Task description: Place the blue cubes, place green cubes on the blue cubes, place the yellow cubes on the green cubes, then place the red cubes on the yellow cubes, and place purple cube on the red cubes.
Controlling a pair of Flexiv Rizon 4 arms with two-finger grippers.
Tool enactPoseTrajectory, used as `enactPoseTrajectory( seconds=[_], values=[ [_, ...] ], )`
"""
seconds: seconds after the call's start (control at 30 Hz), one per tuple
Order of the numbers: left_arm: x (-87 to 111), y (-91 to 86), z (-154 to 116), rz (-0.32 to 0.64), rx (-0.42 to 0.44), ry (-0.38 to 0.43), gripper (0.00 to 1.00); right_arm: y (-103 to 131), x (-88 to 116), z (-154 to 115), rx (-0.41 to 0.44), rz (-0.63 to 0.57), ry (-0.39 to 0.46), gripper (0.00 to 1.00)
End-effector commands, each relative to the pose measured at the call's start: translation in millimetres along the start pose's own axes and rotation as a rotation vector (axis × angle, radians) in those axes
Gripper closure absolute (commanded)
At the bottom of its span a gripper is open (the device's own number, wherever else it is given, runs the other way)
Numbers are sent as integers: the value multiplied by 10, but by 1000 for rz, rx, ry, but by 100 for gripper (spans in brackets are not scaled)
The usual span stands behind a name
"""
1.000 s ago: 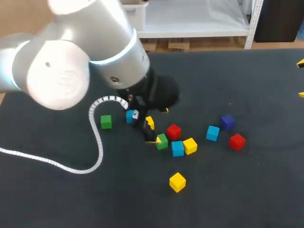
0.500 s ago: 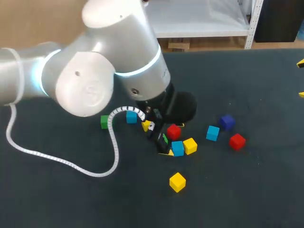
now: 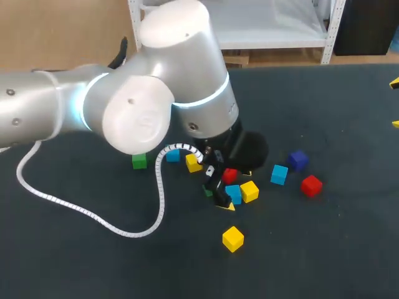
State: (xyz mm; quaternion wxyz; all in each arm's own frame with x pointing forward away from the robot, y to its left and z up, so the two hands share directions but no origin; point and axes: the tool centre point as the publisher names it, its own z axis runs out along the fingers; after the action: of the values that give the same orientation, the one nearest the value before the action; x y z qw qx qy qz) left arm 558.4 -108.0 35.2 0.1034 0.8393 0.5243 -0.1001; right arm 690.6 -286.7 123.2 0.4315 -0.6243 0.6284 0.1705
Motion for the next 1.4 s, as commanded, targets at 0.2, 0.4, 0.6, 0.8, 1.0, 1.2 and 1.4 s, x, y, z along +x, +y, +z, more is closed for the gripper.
enactPoseTrajectory(
  seconds=[0.2,0.4,0.6,0.8,1.0,1.2,1.4],
  values=[
    [21,130,140,7,14,-1,0,11,-3,-4,3,-1,0,0],
    [49,153,213,-10,14,-7,0,11,-3,-4,3,-1,0,0],
    [62,151,320,-12,32,3,0,11,-3,-4,3,-1,0,0],
    [124,130,368,-29,46,28,0,11,-3,-4,3,-1,0,0],
    [208,91,366,-67,54,48,0,11,-3,-4,3,-1,0,0],
    [282,42,327,-165,49,66,0,11,-3,-4,3,-1,0,0],
    [305,-20,318,-277,49,76,0,11,-3,-4,3,-1,0,0]
  ],
)
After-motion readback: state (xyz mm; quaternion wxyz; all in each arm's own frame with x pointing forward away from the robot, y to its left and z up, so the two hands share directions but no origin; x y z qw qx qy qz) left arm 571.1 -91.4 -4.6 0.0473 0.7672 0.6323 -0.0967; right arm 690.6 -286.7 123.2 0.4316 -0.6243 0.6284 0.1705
